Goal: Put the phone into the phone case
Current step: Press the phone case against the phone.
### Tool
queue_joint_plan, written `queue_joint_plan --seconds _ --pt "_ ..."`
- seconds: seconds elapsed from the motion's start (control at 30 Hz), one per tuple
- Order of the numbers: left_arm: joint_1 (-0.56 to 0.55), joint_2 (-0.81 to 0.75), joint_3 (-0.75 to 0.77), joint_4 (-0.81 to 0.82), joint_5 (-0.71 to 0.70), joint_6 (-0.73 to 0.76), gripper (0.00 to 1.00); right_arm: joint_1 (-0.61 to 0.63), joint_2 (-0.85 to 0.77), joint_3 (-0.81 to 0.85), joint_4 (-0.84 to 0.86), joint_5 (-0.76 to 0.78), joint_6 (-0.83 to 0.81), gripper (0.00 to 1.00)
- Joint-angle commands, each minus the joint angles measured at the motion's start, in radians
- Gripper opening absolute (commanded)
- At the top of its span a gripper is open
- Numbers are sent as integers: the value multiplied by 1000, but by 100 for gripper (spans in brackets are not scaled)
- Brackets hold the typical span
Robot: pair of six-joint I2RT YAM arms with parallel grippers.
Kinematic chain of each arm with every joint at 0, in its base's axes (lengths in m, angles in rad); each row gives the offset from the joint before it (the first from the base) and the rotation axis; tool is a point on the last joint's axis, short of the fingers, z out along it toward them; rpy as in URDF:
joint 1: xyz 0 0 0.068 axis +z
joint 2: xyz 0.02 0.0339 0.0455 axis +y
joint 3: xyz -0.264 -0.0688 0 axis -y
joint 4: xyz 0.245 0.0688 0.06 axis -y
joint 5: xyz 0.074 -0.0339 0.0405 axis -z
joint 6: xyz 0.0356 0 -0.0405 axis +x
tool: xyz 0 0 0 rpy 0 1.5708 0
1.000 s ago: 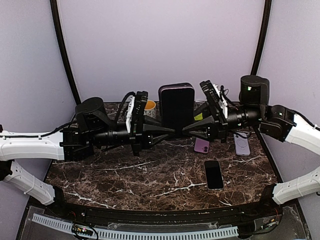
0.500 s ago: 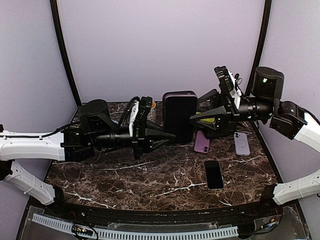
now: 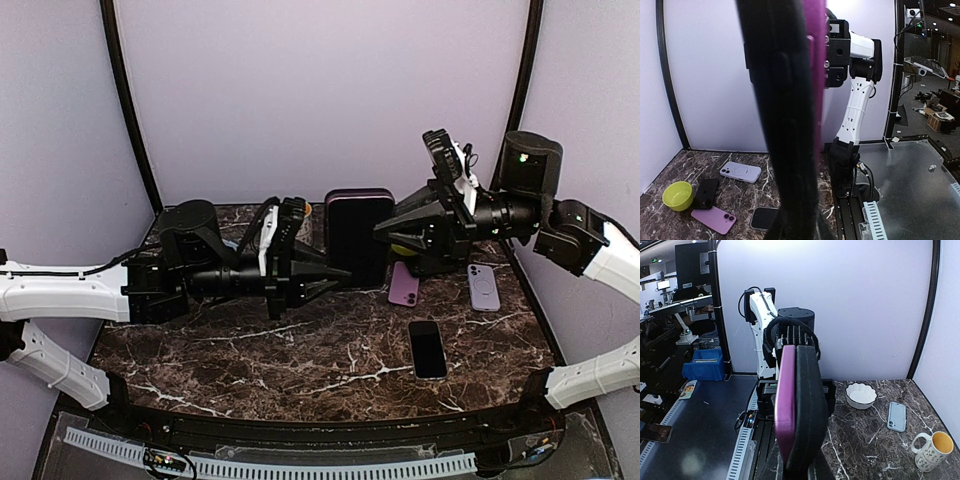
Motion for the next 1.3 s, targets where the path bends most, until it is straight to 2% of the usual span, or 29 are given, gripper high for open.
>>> queue_joint_plan --seconds 0.0,0.03,0.1,0.37,0.5,0.6,0.8,0.9,0.97,1.07,1.17,1.23,1.27 --pt "-9 -33 1 46 -4 5 30 -5 -3 16 46 -1 -9 0" --pt "-9 -43 -1 54 -6 -4 38 -5 -5 16 46 -4 -7 0" --pt "-9 -61 -8 91 -6 -10 44 -4 -7 14 44 -12 -6 0" --pt "-9 -80 31 98 -11 -18 46 -5 -3 13 40 -23 -4 0" --pt "-9 -78 48 100 0 -18 41 -4 0 11 34 -23 -8 0" --pt "-9 -77 71 88 -7 -16 31 -5 3 13 32 -26 -5 0" --pt "-9 -81 104 57 -10 20 28 -4 6 13 24 -25 -10 0" --pt "-9 -80 111 53 -17 24 9 -5 7 12 24 -24 -8 0" --pt "-9 -82 106 54 -20 27 1 -4 7 11 19 -19 -13 0" --pt "-9 -85 101 54 -35 31 0 -4 11 16 6 -8 -17 0" --pt "-9 -89 93 49 -44 47 0 -4 11 21 -7 6 -19 22" --pt "-9 -91 89 39 -53 65 0 -4 10 25 -25 29 -29 42" --pt "-9 -91 87 37 -65 79 0 -4 10 28 -36 45 -34 49"
